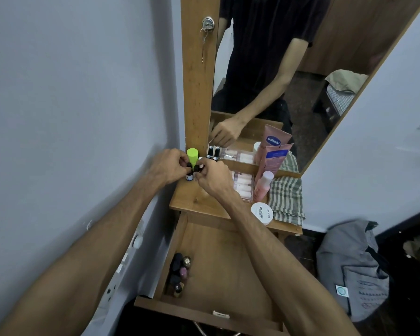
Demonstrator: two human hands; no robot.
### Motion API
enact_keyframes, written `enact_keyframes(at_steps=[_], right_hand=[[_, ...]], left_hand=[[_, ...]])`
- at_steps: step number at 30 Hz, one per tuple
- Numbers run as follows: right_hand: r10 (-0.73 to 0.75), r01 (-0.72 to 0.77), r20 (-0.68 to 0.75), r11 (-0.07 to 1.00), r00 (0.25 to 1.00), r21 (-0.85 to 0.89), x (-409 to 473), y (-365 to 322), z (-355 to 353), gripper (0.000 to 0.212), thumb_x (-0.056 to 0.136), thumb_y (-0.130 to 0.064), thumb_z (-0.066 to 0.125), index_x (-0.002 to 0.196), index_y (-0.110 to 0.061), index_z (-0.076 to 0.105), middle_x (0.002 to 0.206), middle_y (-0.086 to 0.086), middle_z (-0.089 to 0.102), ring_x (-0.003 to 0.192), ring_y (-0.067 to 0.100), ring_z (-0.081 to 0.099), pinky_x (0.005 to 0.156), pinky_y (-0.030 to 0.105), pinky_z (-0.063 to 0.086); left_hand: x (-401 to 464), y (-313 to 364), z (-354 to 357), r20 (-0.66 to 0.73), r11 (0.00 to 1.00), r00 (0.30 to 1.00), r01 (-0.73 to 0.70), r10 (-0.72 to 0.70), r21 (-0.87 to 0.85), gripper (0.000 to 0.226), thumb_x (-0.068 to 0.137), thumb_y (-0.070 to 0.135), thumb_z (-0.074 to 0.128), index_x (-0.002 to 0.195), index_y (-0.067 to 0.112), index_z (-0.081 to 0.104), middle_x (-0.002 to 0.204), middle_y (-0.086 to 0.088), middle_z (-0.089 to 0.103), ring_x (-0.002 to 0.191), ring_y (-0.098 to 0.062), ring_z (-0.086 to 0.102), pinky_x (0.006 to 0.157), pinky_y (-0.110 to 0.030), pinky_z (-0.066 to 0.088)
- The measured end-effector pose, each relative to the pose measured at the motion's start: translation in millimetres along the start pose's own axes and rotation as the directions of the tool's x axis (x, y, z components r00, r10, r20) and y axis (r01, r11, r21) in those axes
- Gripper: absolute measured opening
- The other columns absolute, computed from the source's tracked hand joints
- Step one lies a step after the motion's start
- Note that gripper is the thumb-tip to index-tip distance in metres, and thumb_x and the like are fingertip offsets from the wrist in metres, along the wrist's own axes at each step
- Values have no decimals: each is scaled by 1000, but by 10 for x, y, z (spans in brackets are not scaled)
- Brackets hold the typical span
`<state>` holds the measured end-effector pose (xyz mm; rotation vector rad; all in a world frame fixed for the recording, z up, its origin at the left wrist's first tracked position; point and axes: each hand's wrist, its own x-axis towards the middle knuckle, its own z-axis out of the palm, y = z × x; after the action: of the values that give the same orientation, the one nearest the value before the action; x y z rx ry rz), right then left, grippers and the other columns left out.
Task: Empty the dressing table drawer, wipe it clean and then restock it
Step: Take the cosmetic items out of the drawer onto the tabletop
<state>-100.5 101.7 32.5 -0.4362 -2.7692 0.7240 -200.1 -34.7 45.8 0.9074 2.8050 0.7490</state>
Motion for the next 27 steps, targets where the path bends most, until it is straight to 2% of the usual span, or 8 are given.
enact_keyframes(at_steps=[3, 5, 9, 13, 17, 19, 23, 27], right_hand=[[-12, 12, -23, 1000, 1000, 23, -56, 4, -35, 34, 87, -31, 71, 120, -24, 68, 92, 1, 78, 99, 32, 69, 82, 43, 57], [-21, 23, -48, 999, 999, 39, -103, 6, -64, 33, 86, -30, 70, 119, -26, 69, 85, -2, 77, 94, 28, 70, 79, 42, 57], [-51, 57, -82, 995, 995, 79, -273, 11, -112, 19, 86, -27, 70, 104, -26, 77, 75, -8, 76, 81, 17, 72, 73, 33, 57], [-83, 83, -4, 991, 997, 104, -564, 22, -108, 17, 85, -24, 69, 99, -25, 78, 81, -8, 78, 78, 12, 71, 75, 31, 58], [-110, 103, 78, 990, 991, 96, -932, 18, -44, 20, 83, -21, 67, 99, -23, 80, 82, -7, 77, 74, 11, 69, 70, 32, 60], [-126, 112, 148, 988, 981, 103, -1115, 23, -5, 21, 79, -18, 67, 95, -22, 80, 81, -5, 77, 73, 13, 70, 71, 33, 60], [-62, 36, 295, 995, 954, 91, -1434, 44, 93, 22, 74, -21, 65, 91, -26, 80, 81, -8, 77, 78, 10, 71, 76, 31, 60], [-9, -9, 349, 999, 937, 49, -1656, 61, 175, 23, 74, -19, 62, 89, -26, 78, 81, -8, 77, 83, 17, 73, 79, 33, 60]], left_hand=[[-86, -2, -22, -6, 1000, 1000, 25, -25, -2, 24, 79, 30, 82, 100, 22, 74, 85, 8, 70, 78, -10, 65, 73, -35, 61], [-171, 1, -37, -36, 999, 999, 35, -35, -3, 23, 79, 36, 81, 97, 27, 71, 84, 10, 69, 78, -9, 64, 68, -32, 59], [-414, 31, -50, -60, 999, 998, 31, -33, -34, 15, 78, 33, 80, 80, 34, 66, 77, 16, 66, 71, -4, 61, 55, -19, 42], [-706, 53, -10, 58, 997, 998, 0, 4, -75, 24, 74, 15, 75, 67, 35, 66, 68, 20, 65, 68, -1, 62, 56, -13, 40], [-1007, 61, 73, 190, 998, 981, -22, 33, -63, 27, 70, 8, 71, 64, 35, 68, 60, 26, 64, 64, 7, 62, 51, -5, 39], [-1144, 63, 125, 230, 999, 972, -30, 37, -34, 25, 71, 12, 68, 64, 36, 71, 62, 32, 64, 66, 8, 62, 54, -6, 40], [-1380, 44, 220, 323, 998, 946, -38, 17, 59, 22, 68, 17, 66, 73, 35, 78, 62, 31, 64, 68, 4, 62, 59, -12, 45], [-1557, 43, 278, 403, 988, 915, -50, -13, 146, 29, 67, 15, 64, 82, 33, 80, 65, 27, 63, 74, 0, 66, 65, -16, 52]])
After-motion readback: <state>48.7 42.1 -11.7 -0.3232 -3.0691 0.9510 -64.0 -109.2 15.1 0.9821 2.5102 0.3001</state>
